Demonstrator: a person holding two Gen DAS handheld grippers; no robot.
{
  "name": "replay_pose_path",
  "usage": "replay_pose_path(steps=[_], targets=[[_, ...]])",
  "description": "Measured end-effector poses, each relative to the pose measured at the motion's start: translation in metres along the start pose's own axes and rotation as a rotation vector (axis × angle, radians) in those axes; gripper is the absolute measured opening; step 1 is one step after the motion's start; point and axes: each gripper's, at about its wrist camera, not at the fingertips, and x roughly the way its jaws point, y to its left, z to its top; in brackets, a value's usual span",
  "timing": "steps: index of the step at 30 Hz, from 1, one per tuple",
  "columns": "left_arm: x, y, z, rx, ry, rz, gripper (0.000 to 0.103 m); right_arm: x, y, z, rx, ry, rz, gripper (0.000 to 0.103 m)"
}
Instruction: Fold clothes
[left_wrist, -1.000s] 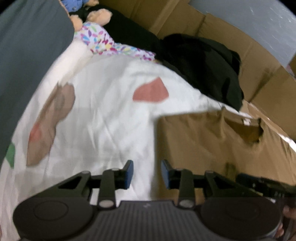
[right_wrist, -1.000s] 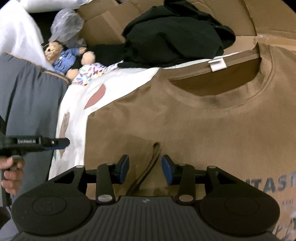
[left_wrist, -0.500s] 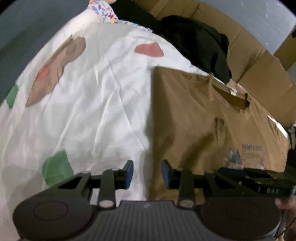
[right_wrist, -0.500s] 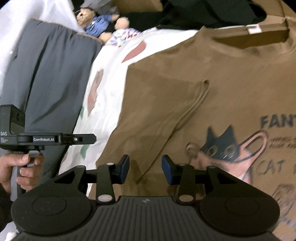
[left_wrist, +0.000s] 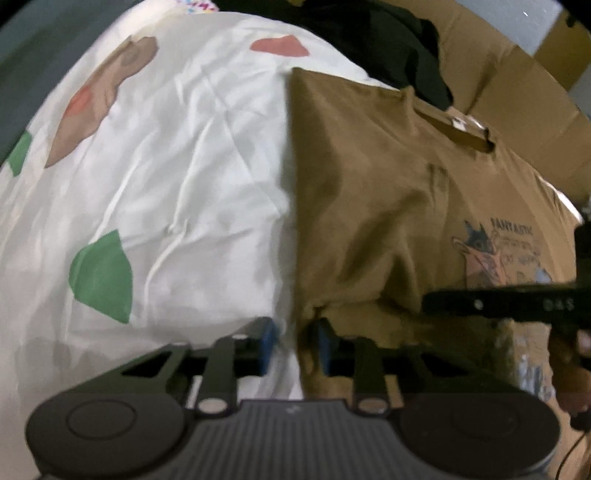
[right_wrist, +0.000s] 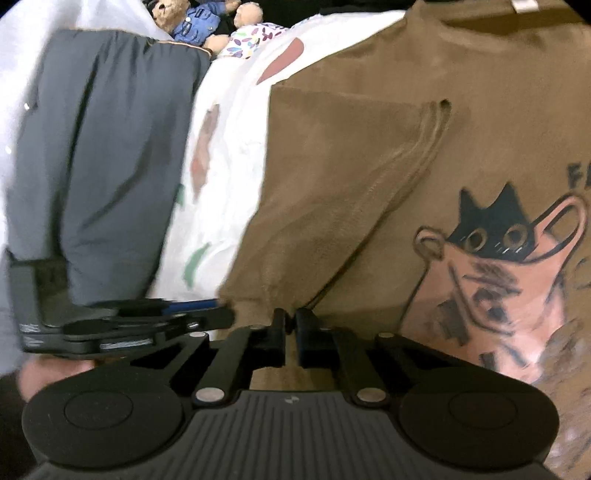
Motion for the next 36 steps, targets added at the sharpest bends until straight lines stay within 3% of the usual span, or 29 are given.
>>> replay_pose_path(steps=[8, 15, 17, 22, 28, 31, 36], targets=[[-0.003, 0.004, -0.005, -0.025, -0.009, -0.006, 0.009, -0.009, 0.000, -0.002, -0.030, 0.006, -0.038, 0.002], [-0.015, 0.006, -0.006, -0.012, 0.010, 0.007, 0.014, -0.010, 0.002, -0.003, -0.073, 0.068, -0.086, 0.005], [-0.021, 0.007, -0.006, -0.012, -0.004, 0.001, 0.014, -0.013, 0.001, 0.002, -0.056, 0.054, -0.081, 0.011], [-0.034, 0.002, 0.005, -0.017, -0.090, -0.046, 0.014, -0.025, -0.003, 0.012, -0.051, -0.024, -0.063, 0.012], [-0.018, -0.015, 0.016, 0.012, -0.106, -0.096, 0.014, -0.018, 0.002, 0.031, -0.105, -0.072, -0.095, 0.012], [-0.003, -0.033, 0.022, 0.047, -0.113, -0.158, 0.014, -0.009, 0.003, 0.038, -0.114, -0.076, -0.082, 0.012], [0.018, -0.047, 0.021, 0.096, -0.082, -0.156, 0.014, 0.011, 0.007, 0.041, -0.173, -0.050, -0.103, 0.012]])
